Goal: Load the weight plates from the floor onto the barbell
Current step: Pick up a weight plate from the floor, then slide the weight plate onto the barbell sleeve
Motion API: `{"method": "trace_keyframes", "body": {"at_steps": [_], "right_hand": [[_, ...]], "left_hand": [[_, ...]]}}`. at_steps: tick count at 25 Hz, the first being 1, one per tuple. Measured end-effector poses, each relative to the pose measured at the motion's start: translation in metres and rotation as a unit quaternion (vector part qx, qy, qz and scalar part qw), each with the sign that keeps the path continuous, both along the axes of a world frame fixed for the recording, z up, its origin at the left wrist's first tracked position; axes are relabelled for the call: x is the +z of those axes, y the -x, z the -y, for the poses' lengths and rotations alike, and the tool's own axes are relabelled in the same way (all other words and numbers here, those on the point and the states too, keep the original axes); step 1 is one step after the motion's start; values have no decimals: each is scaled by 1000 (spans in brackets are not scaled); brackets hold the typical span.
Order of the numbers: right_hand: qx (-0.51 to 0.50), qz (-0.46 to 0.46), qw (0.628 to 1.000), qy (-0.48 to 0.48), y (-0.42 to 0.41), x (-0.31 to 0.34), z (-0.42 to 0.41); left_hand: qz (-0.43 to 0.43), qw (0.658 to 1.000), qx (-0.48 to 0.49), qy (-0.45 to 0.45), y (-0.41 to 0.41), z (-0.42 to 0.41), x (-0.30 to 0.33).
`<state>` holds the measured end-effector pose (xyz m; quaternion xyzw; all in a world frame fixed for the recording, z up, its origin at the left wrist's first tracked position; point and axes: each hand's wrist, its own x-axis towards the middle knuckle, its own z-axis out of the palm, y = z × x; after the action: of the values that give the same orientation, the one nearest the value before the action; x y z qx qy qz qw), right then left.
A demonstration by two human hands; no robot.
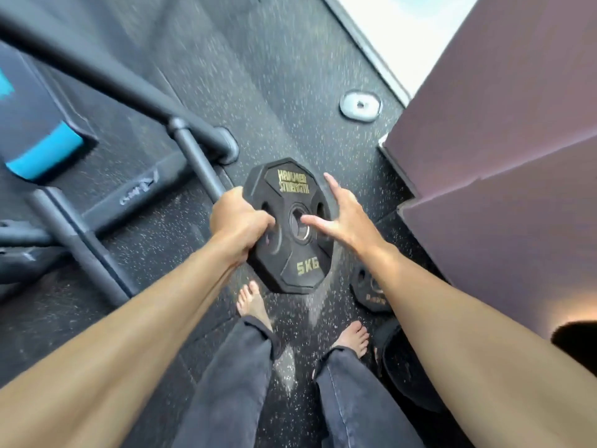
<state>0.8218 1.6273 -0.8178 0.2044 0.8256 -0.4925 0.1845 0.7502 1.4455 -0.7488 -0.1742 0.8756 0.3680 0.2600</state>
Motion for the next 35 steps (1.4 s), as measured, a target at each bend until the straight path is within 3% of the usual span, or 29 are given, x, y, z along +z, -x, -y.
{"method": "trace_keyframes", "body": {"at_steps": [3, 6, 12, 17, 20, 27, 32, 35], "right_hand": [[-17, -77, 995, 54, 43, 106, -2], [-64, -170, 980, 82, 72, 217, 2], [-98, -367, 924, 33, 85, 443, 14], [-45, -512, 858, -10, 65, 623, 49], [-26, -550, 833, -54, 42, 718, 93], [10, -643, 764, -45, -25, 850, 210], [18, -679, 733, -44, -79, 878, 312], [33, -687, 725, -39, -103, 884, 383]], "left_hand": [[-38, 989, 29, -140, 24, 7, 123], [-91, 976, -6, -200, 37, 16, 256], [-237, 942, -78, -227, 28, 49, 480], [-465, 865, 13, -189, -22, 82, 626], [-550, 817, 63, -160, -60, 122, 704], [-664, 729, 124, -111, -149, 236, 811], [-696, 696, 123, -124, -213, 336, 830], [-699, 694, 126, -119, -244, 406, 833]]}}
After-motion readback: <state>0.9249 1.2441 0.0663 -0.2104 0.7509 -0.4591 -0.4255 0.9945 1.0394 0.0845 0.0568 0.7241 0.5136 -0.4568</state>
